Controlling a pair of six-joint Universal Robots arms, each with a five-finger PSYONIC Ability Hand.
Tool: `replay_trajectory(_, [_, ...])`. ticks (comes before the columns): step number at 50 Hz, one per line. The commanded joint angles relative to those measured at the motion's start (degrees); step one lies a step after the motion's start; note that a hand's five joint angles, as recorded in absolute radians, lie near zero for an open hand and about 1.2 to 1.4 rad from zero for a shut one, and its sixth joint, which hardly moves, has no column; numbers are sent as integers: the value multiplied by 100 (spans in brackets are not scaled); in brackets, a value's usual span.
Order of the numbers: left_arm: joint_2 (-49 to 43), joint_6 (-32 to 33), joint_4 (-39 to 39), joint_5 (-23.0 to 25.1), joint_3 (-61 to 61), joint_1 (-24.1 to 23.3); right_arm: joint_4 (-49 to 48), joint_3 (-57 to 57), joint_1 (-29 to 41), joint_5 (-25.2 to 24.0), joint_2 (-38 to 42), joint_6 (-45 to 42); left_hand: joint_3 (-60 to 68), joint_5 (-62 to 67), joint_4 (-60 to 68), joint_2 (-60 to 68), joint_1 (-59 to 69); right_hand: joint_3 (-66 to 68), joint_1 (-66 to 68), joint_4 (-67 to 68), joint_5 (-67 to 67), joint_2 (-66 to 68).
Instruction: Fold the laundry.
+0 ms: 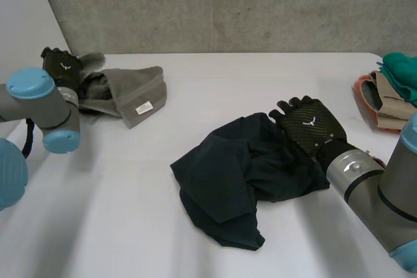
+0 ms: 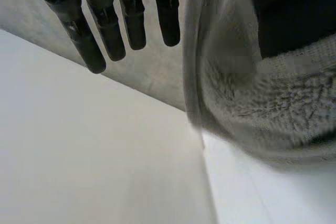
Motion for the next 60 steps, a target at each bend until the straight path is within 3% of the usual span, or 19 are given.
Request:
replay_trajectory(1, [1281, -783, 663, 235, -1463, -528, -15, 23, 39, 1, 0, 0, -263, -179, -221, -267, -256, -231, -178, -370, -348, -277])
replay_trajectory(9, [1791, -1241, 593, 543, -2509, -1389, 37, -3, -32, -42, -9, 52, -549, -465, -508, -554, -543, -231, -178, -370, -348, -277])
replay_trajectory(14, [2415, -1600, 75, 560, -3265, -1723, 143, -100, -41, -43, -26, 26, -819, -734, -777, -823, -812, -231, -178, -370, -348, -277])
replay_trajectory(24, [3303, -3402, -1270, 1035, -4118, -2646, 1821, -653, -304, -130, 44, 0, -870, -785, -828, -874, -863, -231, -178, -370, -348, -277])
replay_trajectory(35, [3593, -4554, -1648, 1079, -4154, -3402, 1910, -908, -348, -236, 896, -18, -802, -718, -760, -806, -795, -231, -178, -370, -348, -277])
replay_trajectory(39, [3514, -4581, -1640, 1070, -4092, -3640, 1901, -961, -357, -210, 1064, -18, -702, -617, -660, -706, -695, -226, -173, -365, -344, -272])
replay_trajectory(40, [3488, -4572, -1640, 1053, -4083, -3684, 1883, -970, -357, -201, 1072, -18, -618, -533, -576, -622, -611, 294, 347, 154, 176, 248])
replay_trajectory(41, [3462, -4572, -1640, 1053, -4083, -3701, 1866, -970, -357, -210, 1073, -18, -467, -383, -425, -471, -460, 982, 1035, 842, 864, 936])
replay_trajectory(42, [3357, -4563, -1640, 1009, -4014, -3728, 1779, -979, -357, -210, 1064, -18, 234, 318, 275, 230, 241, 3004, 3057, 2864, 2886, 2958])
replay_trajectory(44, [3181, -4563, -1631, 921, -3899, -3745, 1673, -970, -366, -218, 1020, -18, 1345, 1430, 1387, 1341, 1352, 5217, 5270, 5078, 5100, 5171])
replay_trajectory(46, [2944, -4546, -1570, 694, -3698, -3754, 1559, -918, -383, -245, 994, -27, 3356, 3441, 3398, 3352, 3363, 6765, 6817, 6625, 6647, 6718])
replay_trajectory(50, [2864, -4432, -1377, 272, -3425, -3737, 1689, -777, -375, -245, 783, -377, 5635, 5719, 5677, 5631, 5642, 6769, 6822, 6630, 6652, 6723])
replay_trajectory(53, [2890, -4247, -1096, 165, -3336, -3676, 2057, -523, -401, -236, 267, -1025, 5689, 5773, 5730, 5685, 5696, 6769, 6822, 6630, 6652, 6723])
replay_trajectory(57, [3057, -3738, -612, 200, -3345, -3228, 2794, -259, -471, -201, -218, -1826, 5689, 5773, 5730, 5685, 5696, 6769, 6822, 6630, 6652, 6723])
replay_trajectory(60, [3101, -3334, -392, 235, -3354, -2972, 3148, -197, -436, -236, -351, -1934, 5674, 5759, 5716, 5670, 5681, 6769, 6822, 6630, 6652, 6723])
